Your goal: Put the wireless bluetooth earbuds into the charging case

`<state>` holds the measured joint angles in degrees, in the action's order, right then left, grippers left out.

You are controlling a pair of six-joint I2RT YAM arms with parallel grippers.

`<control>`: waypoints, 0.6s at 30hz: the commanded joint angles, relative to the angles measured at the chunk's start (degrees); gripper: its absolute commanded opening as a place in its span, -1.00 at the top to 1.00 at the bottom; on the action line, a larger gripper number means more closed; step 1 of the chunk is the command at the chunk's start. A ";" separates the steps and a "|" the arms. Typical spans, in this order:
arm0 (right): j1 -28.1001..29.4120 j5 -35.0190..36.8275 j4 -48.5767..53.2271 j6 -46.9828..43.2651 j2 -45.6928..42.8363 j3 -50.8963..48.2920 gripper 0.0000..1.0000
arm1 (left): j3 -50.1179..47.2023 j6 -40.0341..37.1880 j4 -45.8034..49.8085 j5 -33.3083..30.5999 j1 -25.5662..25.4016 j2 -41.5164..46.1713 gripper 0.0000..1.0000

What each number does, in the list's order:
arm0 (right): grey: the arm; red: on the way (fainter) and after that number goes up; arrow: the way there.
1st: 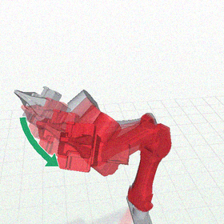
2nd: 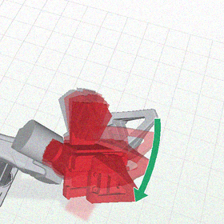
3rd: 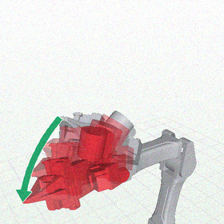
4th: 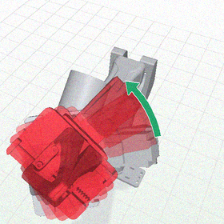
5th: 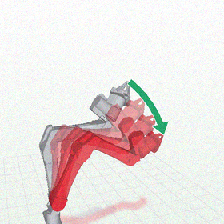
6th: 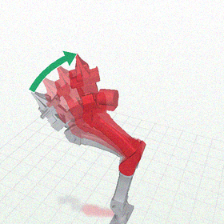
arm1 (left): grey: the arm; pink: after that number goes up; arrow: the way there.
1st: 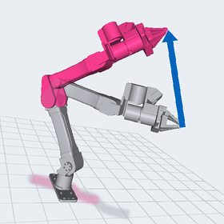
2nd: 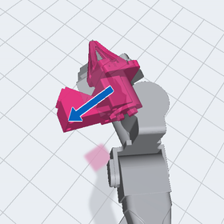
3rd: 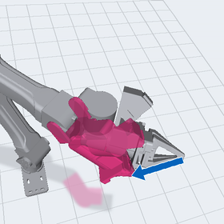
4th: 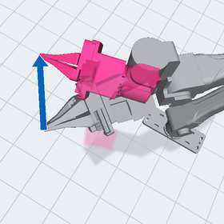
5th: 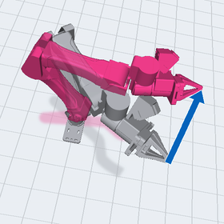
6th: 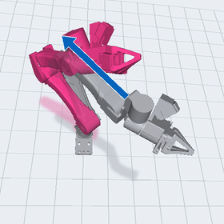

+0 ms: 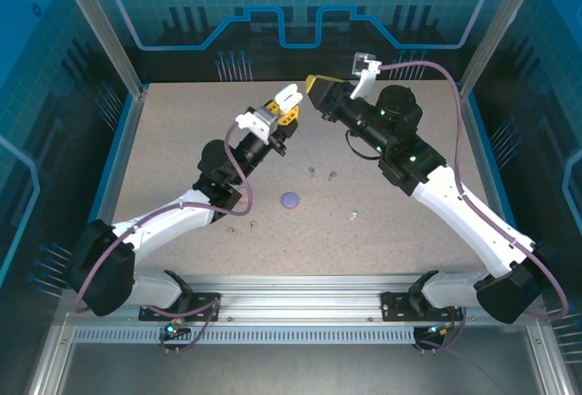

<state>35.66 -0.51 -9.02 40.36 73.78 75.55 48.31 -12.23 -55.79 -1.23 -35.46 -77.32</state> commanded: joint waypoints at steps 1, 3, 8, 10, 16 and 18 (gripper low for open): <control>1.62 -3.19 -12.26 -2.59 -0.04 -2.02 0.48 | 2.52 -0.52 -1.44 0.97 -0.79 -0.09 1.00; 2.42 -3.83 -13.91 -3.65 -0.09 -2.87 0.48 | 2.75 -0.49 -0.97 0.97 -1.13 -0.12 1.00; 4.32 -3.47 -16.26 -5.63 -0.24 -4.85 0.49 | 3.13 -0.01 -0.78 0.50 -1.47 -0.12 1.00; 5.04 -2.84 -16.83 -6.23 -0.38 -5.53 0.49 | 3.23 0.37 -0.73 0.59 -1.45 -0.12 1.00; 6.22 -2.13 -17.23 -9.01 -0.50 -6.73 0.50 | 3.54 1.25 -0.81 0.45 -1.60 0.16 1.00; 6.38 -1.78 -16.83 -9.85 -0.66 -6.80 0.51 | 3.66 1.49 -0.69 0.56 -1.57 0.22 1.00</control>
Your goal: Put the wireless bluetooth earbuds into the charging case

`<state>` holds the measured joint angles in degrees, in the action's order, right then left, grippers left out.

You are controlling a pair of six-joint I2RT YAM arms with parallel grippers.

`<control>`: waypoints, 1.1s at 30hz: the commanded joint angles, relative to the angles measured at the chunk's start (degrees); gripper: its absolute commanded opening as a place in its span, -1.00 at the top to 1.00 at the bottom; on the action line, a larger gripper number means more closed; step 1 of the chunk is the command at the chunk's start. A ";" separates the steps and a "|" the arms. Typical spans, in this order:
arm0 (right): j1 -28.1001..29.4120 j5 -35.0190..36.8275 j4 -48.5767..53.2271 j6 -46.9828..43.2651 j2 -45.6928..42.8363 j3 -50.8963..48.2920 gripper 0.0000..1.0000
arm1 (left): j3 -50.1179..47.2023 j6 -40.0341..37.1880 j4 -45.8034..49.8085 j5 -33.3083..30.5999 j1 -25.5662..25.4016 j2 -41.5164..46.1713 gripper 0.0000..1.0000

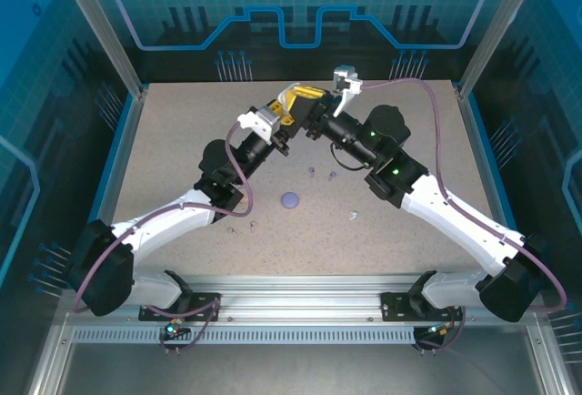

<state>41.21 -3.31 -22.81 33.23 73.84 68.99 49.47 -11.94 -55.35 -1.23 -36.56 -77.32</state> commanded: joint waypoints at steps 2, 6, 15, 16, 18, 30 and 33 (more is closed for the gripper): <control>1.03 1.24 -2.62 -3.30 -0.85 -0.34 0.52 | 2.56 1.29 -1.23 0.45 -0.46 0.24 1.00; 1.14 1.72 -1.77 -4.30 -0.90 -0.52 0.52 | 2.65 1.35 -1.20 0.55 -0.56 0.37 1.00; 1.41 3.27 0.28 -6.94 -0.38 -0.41 0.53 | 2.83 1.84 -1.10 0.64 -0.62 0.55 1.00; 1.50 3.70 0.63 -7.44 -0.46 -0.44 0.53 | 2.88 1.75 -0.95 0.71 -0.66 0.55 1.00; 1.58 4.08 0.98 -8.23 -0.50 -0.53 0.53 | 2.87 1.66 -0.92 0.71 -0.65 0.59 1.00; 1.76 4.54 3.47 -10.00 0.45 0.50 0.56 | 3.18 1.58 -0.59 0.95 -0.80 0.46 1.00; 1.76 4.34 3.86 -10.16 0.82 0.86 0.56 | 3.26 1.50 -0.55 1.06 -1.02 0.50 1.00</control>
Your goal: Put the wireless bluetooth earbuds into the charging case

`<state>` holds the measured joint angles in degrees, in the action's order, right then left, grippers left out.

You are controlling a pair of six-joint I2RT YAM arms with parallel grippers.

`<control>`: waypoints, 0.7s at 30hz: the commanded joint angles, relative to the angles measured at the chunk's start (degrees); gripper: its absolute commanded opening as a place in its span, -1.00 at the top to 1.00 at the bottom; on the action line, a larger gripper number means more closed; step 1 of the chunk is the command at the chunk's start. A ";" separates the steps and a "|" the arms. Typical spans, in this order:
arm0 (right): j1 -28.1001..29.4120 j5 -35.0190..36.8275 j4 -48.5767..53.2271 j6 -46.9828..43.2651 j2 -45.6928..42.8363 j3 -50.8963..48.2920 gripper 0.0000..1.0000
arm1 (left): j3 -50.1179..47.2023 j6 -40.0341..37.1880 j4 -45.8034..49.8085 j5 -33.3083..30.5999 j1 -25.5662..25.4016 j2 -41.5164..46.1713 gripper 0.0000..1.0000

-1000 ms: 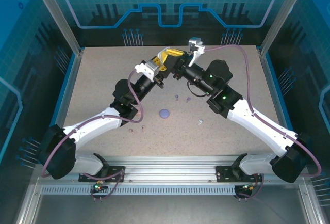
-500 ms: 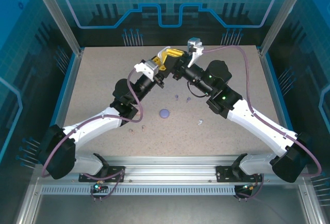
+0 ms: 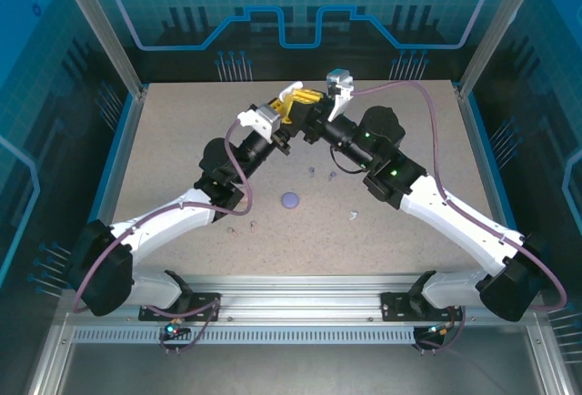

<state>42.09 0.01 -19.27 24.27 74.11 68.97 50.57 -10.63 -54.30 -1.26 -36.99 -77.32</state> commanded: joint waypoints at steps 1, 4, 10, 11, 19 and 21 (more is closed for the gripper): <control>0.91 1.11 0.60 -1.29 0.78 0.99 0.57 | 2.17 0.10 -1.59 1.16 -0.65 0.54 1.00; 0.93 1.58 1.24 -1.42 1.13 1.10 0.57 | 2.21 -0.09 -1.59 0.99 -0.76 0.59 1.00; 0.98 2.77 2.75 -1.96 1.39 0.99 0.57 | 2.44 -0.21 -1.50 1.08 -0.72 0.76 1.00; 0.98 2.99 3.02 -2.10 1.56 0.99 0.57 | 2.44 -0.32 -1.42 1.08 -0.72 0.81 1.00; 0.98 5.58 3.46 -1.44 1.02 -0.07 0.44 | 2.52 -0.28 -1.36 1.08 -0.81 0.94 1.00; 0.98 6.03 3.45 -1.20 1.00 -0.07 0.33 | 2.52 -0.31 -1.43 1.15 -0.90 0.94 1.00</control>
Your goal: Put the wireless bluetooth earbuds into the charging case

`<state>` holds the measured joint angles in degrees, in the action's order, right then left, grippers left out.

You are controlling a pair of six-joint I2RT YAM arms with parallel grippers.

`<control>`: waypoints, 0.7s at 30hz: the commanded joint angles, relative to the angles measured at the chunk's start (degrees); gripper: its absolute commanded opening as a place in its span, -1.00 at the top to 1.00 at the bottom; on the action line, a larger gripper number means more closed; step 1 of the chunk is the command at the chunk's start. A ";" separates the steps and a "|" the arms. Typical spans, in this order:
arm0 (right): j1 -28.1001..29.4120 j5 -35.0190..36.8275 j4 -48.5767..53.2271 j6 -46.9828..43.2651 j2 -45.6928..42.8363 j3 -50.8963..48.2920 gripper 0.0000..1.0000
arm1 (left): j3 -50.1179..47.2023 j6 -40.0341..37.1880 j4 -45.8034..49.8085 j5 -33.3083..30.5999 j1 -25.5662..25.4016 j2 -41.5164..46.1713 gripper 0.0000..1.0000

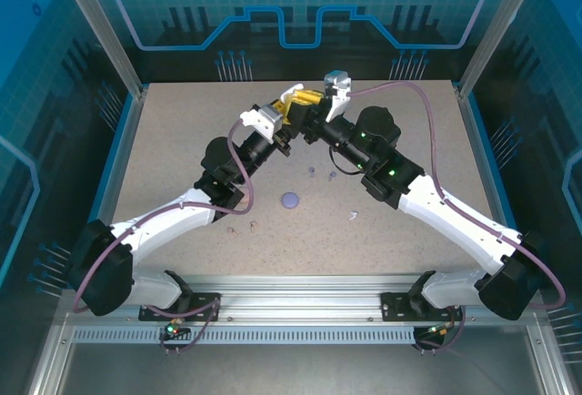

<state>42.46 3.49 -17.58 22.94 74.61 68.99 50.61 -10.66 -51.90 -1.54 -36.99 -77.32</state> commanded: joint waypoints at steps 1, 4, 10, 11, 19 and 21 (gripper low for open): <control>0.61 2.79 1.82 0.19 0.46 -0.04 0.31 | 2.48 -0.33 -3.84 1.41 -0.89 0.94 1.00; 0.52 3.56 1.79 0.42 0.47 0.09 0.27 | 2.41 -0.31 -3.69 1.45 -0.91 1.01 1.00; 0.32 4.03 1.76 1.37 0.86 0.86 0.18 | 2.39 -0.33 -3.41 1.57 -0.93 1.03 1.00; 0.26 3.95 1.81 1.53 0.85 0.96 0.13 | 2.40 -0.26 -3.33 1.55 -0.93 1.03 1.00; -1.11 2.16 5.43 6.35 -4.43 2.46 -0.48 | 1.88 0.06 -3.26 0.87 -0.93 1.03 1.00; -1.74 4.18 8.67 7.22 -7.39 2.72 -0.53 | 1.57 0.02 -3.73 0.51 -0.91 1.03 1.00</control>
<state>41.78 5.82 -12.51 27.90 71.99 69.63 50.61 -10.63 -51.68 -1.45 -37.36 -77.32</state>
